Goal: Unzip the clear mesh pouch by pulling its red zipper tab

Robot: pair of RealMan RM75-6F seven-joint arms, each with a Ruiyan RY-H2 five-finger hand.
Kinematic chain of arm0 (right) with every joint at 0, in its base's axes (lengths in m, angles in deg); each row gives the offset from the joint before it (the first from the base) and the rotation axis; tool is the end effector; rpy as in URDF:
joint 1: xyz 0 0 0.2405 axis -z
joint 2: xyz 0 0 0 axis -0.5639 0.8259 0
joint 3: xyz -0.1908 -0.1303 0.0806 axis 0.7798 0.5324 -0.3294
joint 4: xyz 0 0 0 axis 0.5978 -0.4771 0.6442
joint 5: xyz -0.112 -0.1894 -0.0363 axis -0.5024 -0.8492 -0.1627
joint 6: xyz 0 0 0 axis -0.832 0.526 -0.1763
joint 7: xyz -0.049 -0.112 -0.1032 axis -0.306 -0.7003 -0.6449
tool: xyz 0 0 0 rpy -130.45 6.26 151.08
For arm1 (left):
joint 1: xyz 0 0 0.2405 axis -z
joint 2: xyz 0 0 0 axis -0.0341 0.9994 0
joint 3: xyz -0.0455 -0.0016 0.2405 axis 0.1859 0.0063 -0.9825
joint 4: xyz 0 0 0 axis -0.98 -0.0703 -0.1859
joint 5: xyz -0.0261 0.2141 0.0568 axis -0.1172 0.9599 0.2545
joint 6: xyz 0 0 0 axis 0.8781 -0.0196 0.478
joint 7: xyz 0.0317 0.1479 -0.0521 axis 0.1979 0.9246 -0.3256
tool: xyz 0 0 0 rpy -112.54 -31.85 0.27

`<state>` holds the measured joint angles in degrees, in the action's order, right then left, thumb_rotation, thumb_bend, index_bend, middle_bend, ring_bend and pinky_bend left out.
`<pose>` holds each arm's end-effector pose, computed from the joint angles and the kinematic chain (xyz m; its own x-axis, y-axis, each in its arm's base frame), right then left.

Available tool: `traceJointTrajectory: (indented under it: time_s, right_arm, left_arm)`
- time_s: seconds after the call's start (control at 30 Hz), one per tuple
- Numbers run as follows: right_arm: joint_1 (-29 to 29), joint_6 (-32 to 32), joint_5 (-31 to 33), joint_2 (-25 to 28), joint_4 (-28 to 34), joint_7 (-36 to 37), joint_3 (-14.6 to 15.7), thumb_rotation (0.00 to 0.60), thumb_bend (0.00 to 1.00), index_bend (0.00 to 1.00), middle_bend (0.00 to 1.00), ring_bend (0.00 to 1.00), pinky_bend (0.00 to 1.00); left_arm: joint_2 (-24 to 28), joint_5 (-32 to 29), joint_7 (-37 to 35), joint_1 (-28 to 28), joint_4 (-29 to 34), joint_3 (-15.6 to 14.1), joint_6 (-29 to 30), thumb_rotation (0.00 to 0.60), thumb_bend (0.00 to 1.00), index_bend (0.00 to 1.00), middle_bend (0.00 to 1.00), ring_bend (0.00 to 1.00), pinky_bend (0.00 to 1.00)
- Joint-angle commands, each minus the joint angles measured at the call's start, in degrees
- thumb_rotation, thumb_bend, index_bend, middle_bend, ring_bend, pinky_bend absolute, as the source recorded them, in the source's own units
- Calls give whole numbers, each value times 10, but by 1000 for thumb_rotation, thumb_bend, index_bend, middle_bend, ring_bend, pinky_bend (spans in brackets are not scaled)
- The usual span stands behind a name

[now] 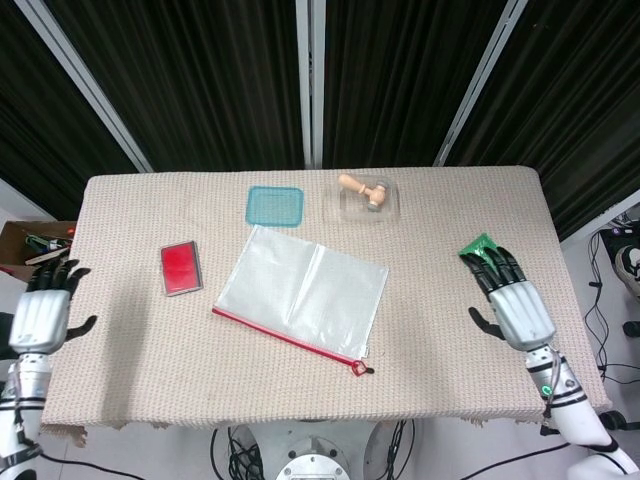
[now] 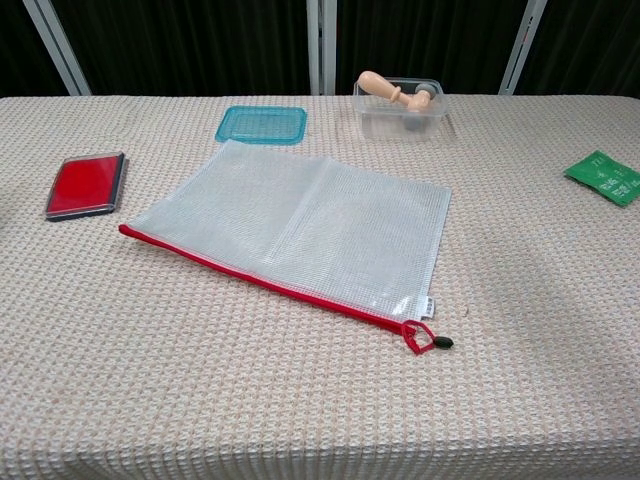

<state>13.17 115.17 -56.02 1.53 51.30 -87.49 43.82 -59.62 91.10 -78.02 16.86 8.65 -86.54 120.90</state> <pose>-0.2493 -0.2631 0.1053 0.4205 0.0285 0.9069 -0.8685 -0.2767 0.4114 -0.3275 0.2494 0.1284 0.5473 0.0072 0.8369 0.8345 0.0713 -0.5464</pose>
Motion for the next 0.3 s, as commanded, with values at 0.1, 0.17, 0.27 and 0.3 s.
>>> traceJointTrajectory:
  time_s: [0.1, 0.17, 0.27, 0.3]
  right_arm:
    - [70, 58, 23, 26, 20, 21, 5, 600, 241, 0, 96, 0, 0]
    - [91, 71, 28, 27, 22, 28, 9, 600, 241, 0, 89, 0, 0]
    - [113, 81, 29, 25, 18, 41, 13, 600, 241, 0, 83, 0, 0]
    - [117, 82, 29, 24, 17, 44, 14, 600, 241, 0, 82, 0, 0]
  left_arm:
    - [22, 10, -4, -61, 42, -15, 66, 600, 165, 216, 131, 83, 130]
    - [19, 23, -10, -79, 54, -21, 86, 600, 161, 216, 131, 83, 129]
    - [11, 42, -9, -96, 65, -31, 102, 600, 157, 216, 131, 83, 129]
    - [8, 47, -7, -99, 67, -32, 105, 600, 156, 216, 131, 83, 129]
